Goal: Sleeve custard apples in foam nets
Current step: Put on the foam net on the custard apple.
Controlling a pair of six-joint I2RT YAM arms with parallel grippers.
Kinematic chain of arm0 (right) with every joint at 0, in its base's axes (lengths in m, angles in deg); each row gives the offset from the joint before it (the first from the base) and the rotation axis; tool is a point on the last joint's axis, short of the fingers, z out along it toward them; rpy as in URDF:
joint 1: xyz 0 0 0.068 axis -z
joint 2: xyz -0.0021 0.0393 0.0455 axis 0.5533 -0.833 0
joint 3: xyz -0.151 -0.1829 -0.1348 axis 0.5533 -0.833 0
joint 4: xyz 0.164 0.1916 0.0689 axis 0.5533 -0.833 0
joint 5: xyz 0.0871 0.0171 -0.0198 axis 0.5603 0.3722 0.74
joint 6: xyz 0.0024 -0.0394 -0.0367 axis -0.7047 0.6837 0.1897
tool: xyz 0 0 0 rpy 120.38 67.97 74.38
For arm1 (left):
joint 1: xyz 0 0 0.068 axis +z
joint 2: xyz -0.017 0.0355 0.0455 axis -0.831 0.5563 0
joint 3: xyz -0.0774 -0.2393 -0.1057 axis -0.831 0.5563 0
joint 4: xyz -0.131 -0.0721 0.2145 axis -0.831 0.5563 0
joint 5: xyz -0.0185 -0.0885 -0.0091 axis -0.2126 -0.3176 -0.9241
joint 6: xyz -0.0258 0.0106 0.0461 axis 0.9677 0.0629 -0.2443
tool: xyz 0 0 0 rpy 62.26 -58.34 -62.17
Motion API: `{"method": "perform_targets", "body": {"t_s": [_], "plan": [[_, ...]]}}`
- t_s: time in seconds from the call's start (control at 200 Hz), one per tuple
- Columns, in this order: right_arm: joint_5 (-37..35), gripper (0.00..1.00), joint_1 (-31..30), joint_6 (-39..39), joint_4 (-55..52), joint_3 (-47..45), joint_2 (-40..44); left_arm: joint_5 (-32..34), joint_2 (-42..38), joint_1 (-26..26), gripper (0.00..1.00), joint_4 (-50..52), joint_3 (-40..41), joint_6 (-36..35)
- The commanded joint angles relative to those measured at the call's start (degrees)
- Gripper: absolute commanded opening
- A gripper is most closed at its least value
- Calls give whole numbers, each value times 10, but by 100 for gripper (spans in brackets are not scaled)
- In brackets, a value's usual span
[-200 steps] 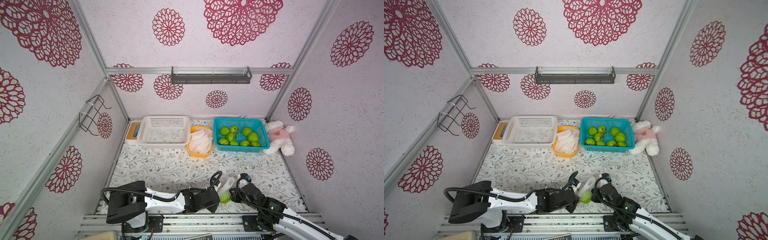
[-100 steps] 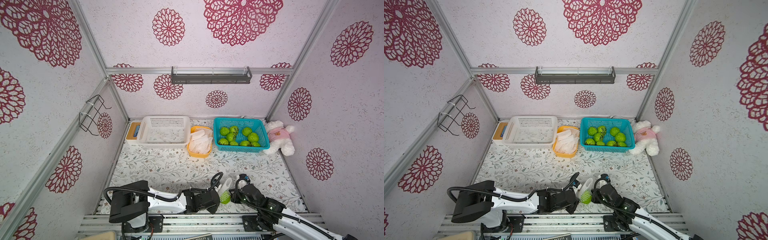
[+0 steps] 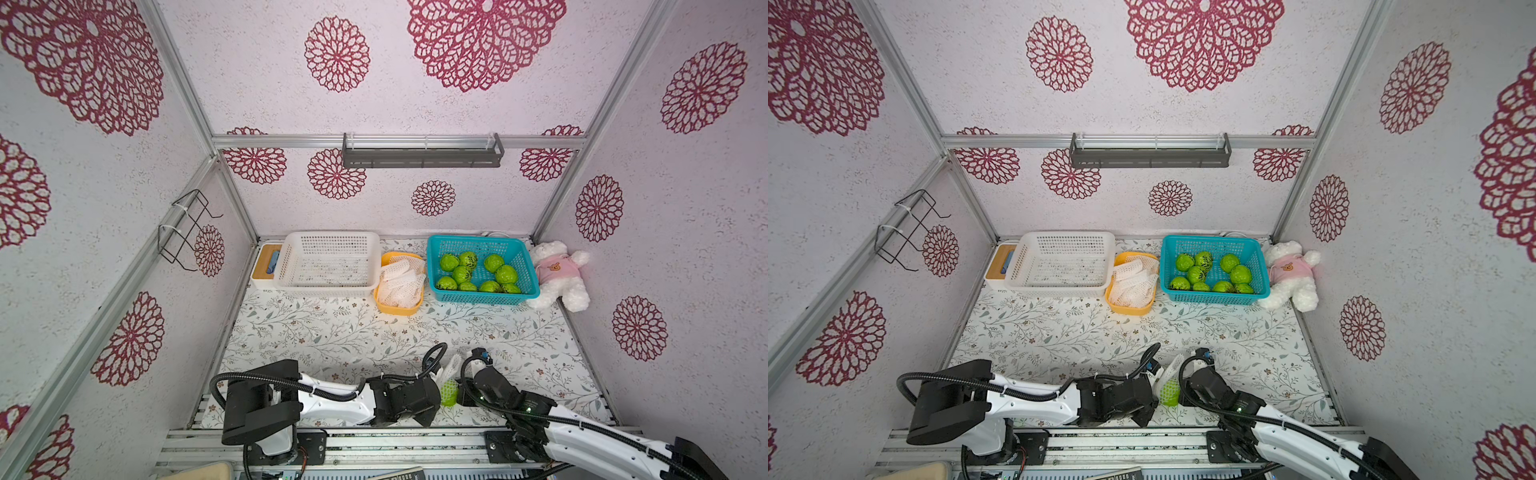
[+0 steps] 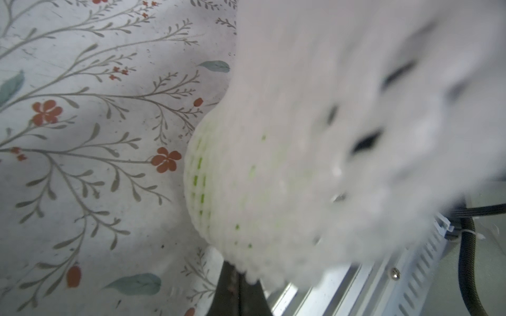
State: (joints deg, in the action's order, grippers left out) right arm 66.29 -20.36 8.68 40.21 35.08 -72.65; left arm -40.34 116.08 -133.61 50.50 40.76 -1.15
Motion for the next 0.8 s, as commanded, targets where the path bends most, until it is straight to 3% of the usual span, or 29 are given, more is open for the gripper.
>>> {"method": "perform_targets", "body": {"t_s": [0.0,0.47,0.6,0.791], "plan": [[25,0,-16,4,84,36,-28,33,-17,25,0,-23,10,0],[-7,0,2,97,317,174,-313,81,-106,136,0,-54,84,-42],[-9,0,12,136,350,209,-370,100,-129,176,0,-52,100,-74],[-3,0,24,155,404,212,-424,79,-129,221,0,-75,115,-106]]}}
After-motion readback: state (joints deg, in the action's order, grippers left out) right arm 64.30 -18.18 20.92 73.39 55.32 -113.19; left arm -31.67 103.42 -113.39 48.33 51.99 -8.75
